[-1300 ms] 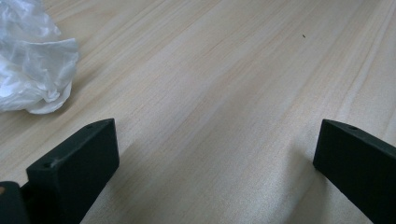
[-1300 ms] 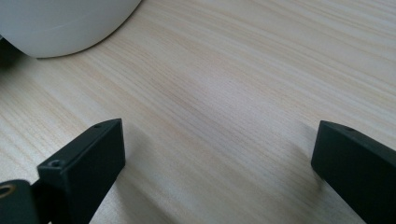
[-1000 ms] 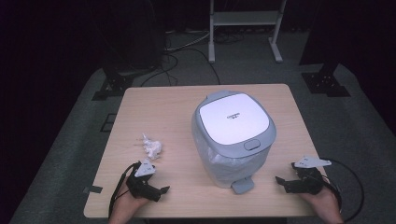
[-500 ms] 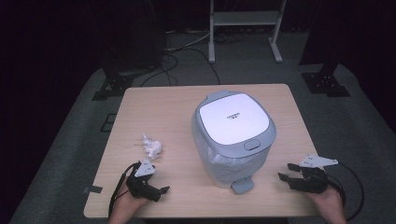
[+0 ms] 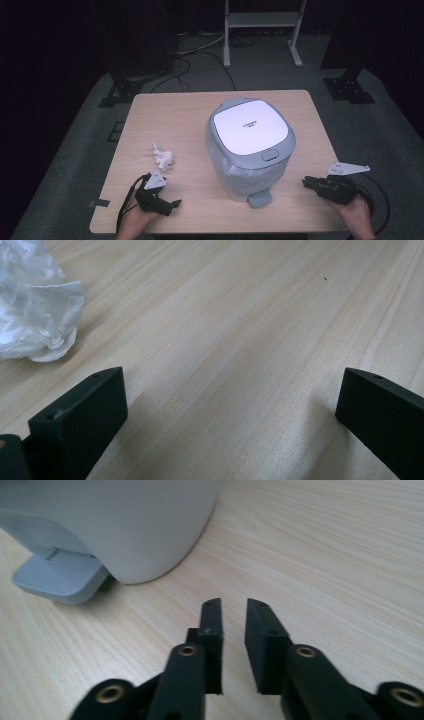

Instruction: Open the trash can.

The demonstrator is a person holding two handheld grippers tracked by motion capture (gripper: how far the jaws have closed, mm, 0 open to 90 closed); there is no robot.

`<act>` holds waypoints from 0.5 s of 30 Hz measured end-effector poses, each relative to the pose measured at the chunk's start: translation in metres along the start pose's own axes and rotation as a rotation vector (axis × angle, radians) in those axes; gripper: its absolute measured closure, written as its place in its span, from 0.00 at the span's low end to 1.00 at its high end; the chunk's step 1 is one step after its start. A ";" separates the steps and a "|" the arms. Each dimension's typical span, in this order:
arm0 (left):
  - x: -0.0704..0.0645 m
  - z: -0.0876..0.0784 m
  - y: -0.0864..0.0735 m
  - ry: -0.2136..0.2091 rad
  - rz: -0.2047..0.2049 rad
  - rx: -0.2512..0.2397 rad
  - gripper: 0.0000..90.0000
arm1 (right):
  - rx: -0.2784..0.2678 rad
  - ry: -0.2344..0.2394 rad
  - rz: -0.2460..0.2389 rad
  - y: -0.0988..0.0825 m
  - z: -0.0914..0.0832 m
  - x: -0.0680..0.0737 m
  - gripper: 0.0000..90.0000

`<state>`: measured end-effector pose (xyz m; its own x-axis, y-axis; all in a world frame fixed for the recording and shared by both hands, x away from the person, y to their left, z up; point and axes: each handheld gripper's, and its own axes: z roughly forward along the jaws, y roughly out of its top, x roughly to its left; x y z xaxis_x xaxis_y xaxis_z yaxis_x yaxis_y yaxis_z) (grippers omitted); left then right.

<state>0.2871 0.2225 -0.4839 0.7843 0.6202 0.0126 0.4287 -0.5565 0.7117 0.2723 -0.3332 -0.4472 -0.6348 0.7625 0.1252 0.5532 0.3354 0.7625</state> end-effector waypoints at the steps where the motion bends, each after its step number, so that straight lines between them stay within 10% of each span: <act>1: 0.000 0.000 0.000 0.000 0.000 0.000 0.00 | -0.003 0.006 -0.004 0.001 -0.001 0.000 0.92; 15: 0.000 0.000 0.000 0.000 -0.001 0.000 0.00 | -0.054 0.083 -0.053 0.025 -0.017 0.006 1.00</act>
<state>0.2870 0.2224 -0.4840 0.7837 0.6211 0.0119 0.4297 -0.5558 0.7116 0.2733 -0.3290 -0.4164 -0.7063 0.6951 0.1344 0.4892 0.3419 0.8024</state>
